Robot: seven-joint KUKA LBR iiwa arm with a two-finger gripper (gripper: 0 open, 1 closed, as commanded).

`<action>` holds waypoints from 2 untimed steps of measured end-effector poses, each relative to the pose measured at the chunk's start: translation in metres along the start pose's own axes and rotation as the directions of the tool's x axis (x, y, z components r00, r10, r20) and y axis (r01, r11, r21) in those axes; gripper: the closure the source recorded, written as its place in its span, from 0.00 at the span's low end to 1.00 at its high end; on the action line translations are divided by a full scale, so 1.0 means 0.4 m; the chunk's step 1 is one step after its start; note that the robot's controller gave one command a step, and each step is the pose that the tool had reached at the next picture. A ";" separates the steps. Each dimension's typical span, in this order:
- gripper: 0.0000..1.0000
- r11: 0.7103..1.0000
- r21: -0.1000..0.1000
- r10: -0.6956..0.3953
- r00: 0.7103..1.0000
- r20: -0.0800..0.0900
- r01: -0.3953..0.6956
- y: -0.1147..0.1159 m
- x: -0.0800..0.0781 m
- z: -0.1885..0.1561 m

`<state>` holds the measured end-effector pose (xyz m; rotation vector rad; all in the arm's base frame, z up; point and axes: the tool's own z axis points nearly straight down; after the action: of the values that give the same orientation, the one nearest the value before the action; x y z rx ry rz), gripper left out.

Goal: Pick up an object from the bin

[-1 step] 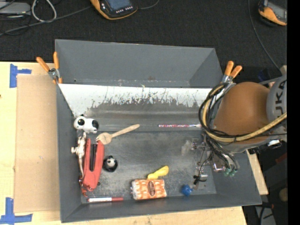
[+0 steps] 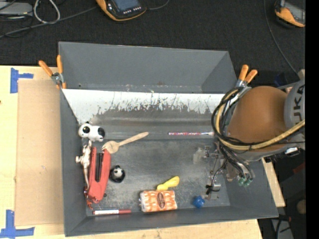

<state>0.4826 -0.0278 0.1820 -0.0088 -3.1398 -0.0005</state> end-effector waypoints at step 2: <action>0.00 0.995 0.002 -0.096 0.995 0.019 0.096 -0.051 0.016 0.262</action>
Offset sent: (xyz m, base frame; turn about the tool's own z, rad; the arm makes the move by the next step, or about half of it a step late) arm -0.0135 -0.0172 -0.0849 -0.1202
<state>0.4759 -0.0480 0.0772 0.1434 -3.1553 0.0016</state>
